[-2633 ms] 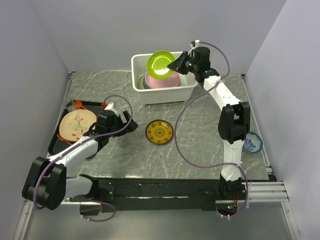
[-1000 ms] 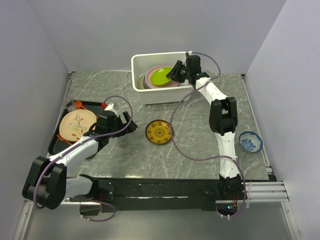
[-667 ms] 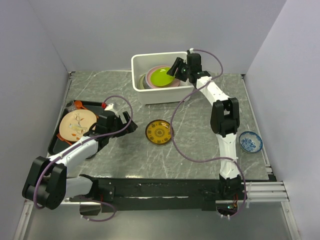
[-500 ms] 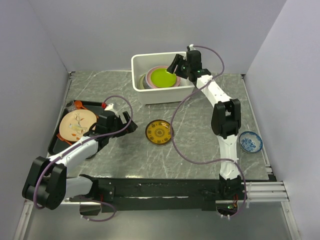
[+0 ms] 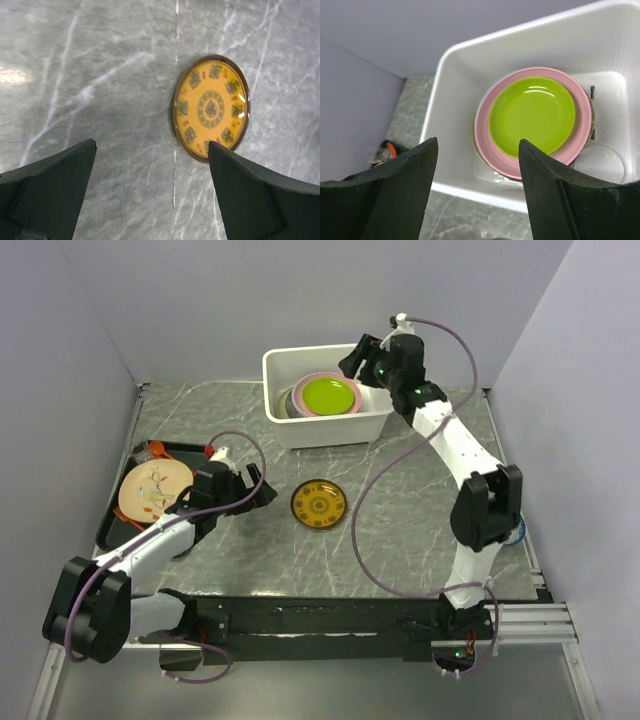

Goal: Place the plates into the plastic bin on the countertop
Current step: Pick up the plate at the center of the board.

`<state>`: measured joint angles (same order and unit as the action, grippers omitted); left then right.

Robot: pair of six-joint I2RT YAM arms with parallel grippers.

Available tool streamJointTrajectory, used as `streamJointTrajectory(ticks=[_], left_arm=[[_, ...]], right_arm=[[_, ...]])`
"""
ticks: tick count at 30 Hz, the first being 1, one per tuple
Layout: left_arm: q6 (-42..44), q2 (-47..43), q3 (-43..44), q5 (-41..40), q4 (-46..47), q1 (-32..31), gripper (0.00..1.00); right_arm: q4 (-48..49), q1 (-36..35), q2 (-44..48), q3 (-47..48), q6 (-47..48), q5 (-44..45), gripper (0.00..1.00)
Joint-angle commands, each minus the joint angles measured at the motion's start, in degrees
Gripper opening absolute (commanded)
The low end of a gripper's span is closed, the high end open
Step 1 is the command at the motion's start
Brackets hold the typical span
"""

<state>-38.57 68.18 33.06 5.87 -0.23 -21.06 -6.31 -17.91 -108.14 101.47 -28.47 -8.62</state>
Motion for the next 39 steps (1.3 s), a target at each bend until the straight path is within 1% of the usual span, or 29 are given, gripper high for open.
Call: streamJointTrajectory(ticks=[1, 2, 3, 5, 6, 9, 11, 17, 21, 26, 27, 29, 30, 35, 37, 39], left_arm=[[0.4, 1.6, 0.0, 5.7, 4.3, 0.1, 0.99], [0.1, 2.6, -0.1, 7.0, 4.7, 0.1, 0.99], [0.0, 2.9, -0.1, 7.2, 5.1, 0.0, 0.99], [-0.2, 4.1, -0.2, 7.8, 5.9, -0.1, 0.99], [-0.2, 4.4, -0.2, 8.4, 6.1, -0.1, 0.98], [-0.3, 5.9, 0.1, 9.3, 7.3, -0.3, 0.97], [-0.2, 7.7, 0.6, 9.8, 8.0, -0.6, 0.95], [0.2, 13.7, 2.9, 11.2, 9.6, -2.4, 0.87], [-0.4, 17.7, 4.0, 12.1, 11.9, -3.9, 0.78], [-0.8, 22.9, 6.4, 13.4, 13.8, -5.6, 0.71], [-0.9, 23.4, 6.7, 13.8, 14.0, -5.7, 0.68], [-1.2, 24.9, 7.3, 14.2, 14.7, -5.8, 0.65], [-1.3, 25.3, 7.5, 14.3, 14.9, -5.9, 0.62], [-1.6, 27.1, 8.5, 12.2, 14.1, -6.1, 0.55], [-1.7, 27.5, 8.6, 12.5, 14.5, -6.1, 0.52], [-2.0, 28.0, 8.7, 12.8, 15.2, -6.1, 0.46]], right_arm=[[5.7, -0.2, 8.5, -6.8, -0.5, -1.1, 0.73], [6.1, -0.2, 9.9, -8.5, -0.8, -1.1, 0.72], [6.1, -0.2, 12.5, -12.0, -0.9, -1.4, 0.73], [8.9, -0.2, 15.3, -15.9, -1.3, -1.4, 0.73], [9.7, -0.3, 18.0, -19.9, -1.6, -1.6, 0.72], [11.2, -0.2, 22.6, -26.3, -2.2, -1.5, 0.73], [11.4, -0.2, 24.5, -28.9, -2.4, -1.8, 0.73], [11.1, -0.2, 31.3, -37.3, -2.4, -2.1, 0.72], [11.2, -0.2, 34.7, -43.4, -2.8, -2.0, 0.72], [11.5, -0.1, 38.7, -49.1, -3.5, -1.2, 0.72], [11.5, -0.1, 39.1, -50.7, -3.7, -1.1, 0.72], [11.5, -0.1, 40.0, -52.7, -3.7, -1.0, 0.72], [11.3, -0.1, 40.4, -53.2, -3.7, -0.9, 0.72], [10.3, 0.0, 41.2, -55.8, -3.2, 0.0, 0.73], [9.8, 0.2, 41.3, -56.1, -3.3, 0.1, 0.73], [10.3, 0.6, 41.1, -57.0, -3.5, -0.8, 0.73]])
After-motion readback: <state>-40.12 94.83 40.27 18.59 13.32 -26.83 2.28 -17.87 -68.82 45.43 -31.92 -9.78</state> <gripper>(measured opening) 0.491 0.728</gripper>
